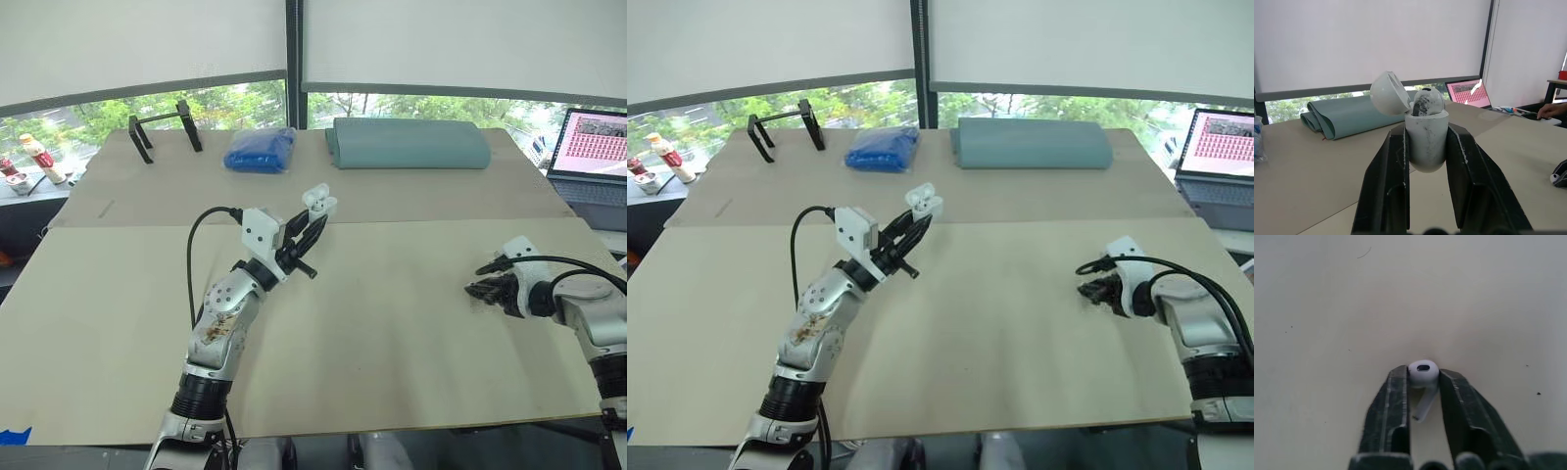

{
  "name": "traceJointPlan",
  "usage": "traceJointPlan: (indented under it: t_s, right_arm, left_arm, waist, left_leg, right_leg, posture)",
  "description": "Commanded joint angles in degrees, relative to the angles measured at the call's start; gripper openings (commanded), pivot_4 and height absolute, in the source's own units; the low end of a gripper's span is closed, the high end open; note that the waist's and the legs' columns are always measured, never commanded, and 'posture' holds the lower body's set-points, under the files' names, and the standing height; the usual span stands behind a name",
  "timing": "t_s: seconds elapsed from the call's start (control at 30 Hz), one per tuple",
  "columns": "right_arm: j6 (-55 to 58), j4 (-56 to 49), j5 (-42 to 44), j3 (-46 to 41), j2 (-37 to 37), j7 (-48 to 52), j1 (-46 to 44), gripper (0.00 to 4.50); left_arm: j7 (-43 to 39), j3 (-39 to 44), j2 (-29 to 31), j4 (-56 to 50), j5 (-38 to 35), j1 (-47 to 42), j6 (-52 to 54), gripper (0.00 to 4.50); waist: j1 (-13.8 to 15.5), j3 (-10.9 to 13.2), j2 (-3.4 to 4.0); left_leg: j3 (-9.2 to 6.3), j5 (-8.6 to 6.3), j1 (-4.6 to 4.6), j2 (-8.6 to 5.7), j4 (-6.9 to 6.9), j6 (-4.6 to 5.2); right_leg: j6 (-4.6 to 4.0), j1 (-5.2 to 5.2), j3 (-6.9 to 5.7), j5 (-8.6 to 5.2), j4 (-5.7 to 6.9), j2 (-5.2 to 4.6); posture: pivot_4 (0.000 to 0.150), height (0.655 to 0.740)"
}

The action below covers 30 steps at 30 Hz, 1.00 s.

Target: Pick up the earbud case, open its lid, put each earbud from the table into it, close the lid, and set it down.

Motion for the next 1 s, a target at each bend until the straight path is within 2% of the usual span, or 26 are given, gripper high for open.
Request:
traceJointPlan:
  t_s: [0.03,0.17,0.3,0.43,0.5,0.67,0.73,0.83,1.0]
  right_arm:
    - [0.32,0.29,-0.49,-0.74,-0.29,0.98,-0.82,0.31]
    - [0.32,-1.88,-0.91,0.63,-3.88,6.10,0.06,0.31]
    - [-2.13,-6.77,-3.30,5.98,-15.76,20.04,4.64,0.31]
    - [-8.97,-5.86,-6.25,8.33,-22.66,26.81,8.00,0.31]
    - [-11.69,-4.53,-7.53,8.92,-23.74,28.42,8.64,0.31]
    - [-15.53,-1.05,-10.53,10.18,-23.04,30.05,7.46,0.31]
    - [-16.07,-0.55,-11.25,10.65,-22.56,30.43,7.55,1.34]
    - [-16.09,-0.61,-12.12,11.04,-22.46,31.24,7.94,2.26]
    - [-16.26,-0.84,-13.14,11.21,-22.46,32.43,7.90,2.26]
  left_arm:
    - [0.24,-0.20,-0.25,-2.78,-0.23,-0.88,-0.30,0.53]
    - [0.51,-0.39,-0.56,-2.98,-0.14,-0.39,-0.43,0.53]
    - [0.59,-0.63,-0.74,-3.37,-0.14,0.69,-0.70,0.53]
    - [0.58,-1.05,-0.77,-3.99,-0.01,1.58,-0.82,0.53]
    - [0.85,-0.94,-0.70,-4.26,0.08,1.83,-0.70,0.53]
    - [1.39,-0.69,-0.40,-4.87,0.07,2.22,-0.31,0.53]
    - [1.63,-0.59,-0.19,-5.36,-0.04,2.56,0.00,0.53]
    - [1.82,-0.60,-0.03,-5.77,-0.10,2.83,0.33,0.53]
    - [2.00,-0.73,-0.01,-5.86,-0.04,2.72,0.61,0.53]
  waist:
    - [0.00,0.00,0.00]
    - [0.05,0.00,0.01]
    - [0.49,0.00,0.16]
    - [0.09,0.01,0.15]
    - [-0.12,0.01,0.14]
    - [-0.04,0.02,0.12]
    - [-0.02,0.02,0.12]
    - [0.00,0.02,0.12]
    - [0.03,0.02,0.12]
  left_leg:
    - [0.00,-0.01,0.00,0.00,0.03,0.01]
    - [0.00,-0.03,-0.01,0.01,0.07,0.05]
    - [-0.04,-0.03,-0.08,-0.01,0.10,0.04]
    - [-0.01,-0.05,-0.07,-0.04,0.17,0.07]
    - [0.04,-0.22,-0.04,-0.03,0.21,0.37]
    - [0.06,-0.19,0.04,-0.01,0.23,0.32]
    - [0.06,-0.13,0.05,0.03,0.23,0.26]
    - [0.05,-0.06,0.07,0.06,0.23,0.19]
    - [0.06,-0.04,0.07,0.06,0.25,0.19]
  right_leg:
    - [0.01,0.01,0.00,0.01,0.00,0.00]
    - [0.02,0.01,0.00,0.04,0.01,0.01]
    - [0.06,-0.03,-0.04,0.02,0.01,-0.04]
    - [0.10,0.01,-0.02,-0.01,-0.05,-0.08]
    - [0.11,0.02,0.03,0.00,-0.05,-0.08]
    - [0.16,0.02,0.12,0.04,0.00,-0.04]
    - [0.10,0.01,0.12,0.00,0.01,0.00]
    - [0.08,0.01,0.13,0.01,0.03,0.04]
    - [-0.08,0.02,0.14,0.12,0.04,0.02]
  posture:
    - [0.150,0.7400]
    - [0.150,0.7400]
    - [0.150,0.7400]
    - [0.150,0.7400]
    - [0.150,0.7400]
    - [0.150,0.7400]
    - [0.150,0.7400]
    - [0.150,0.7400]
    - [0.150,0.7400]
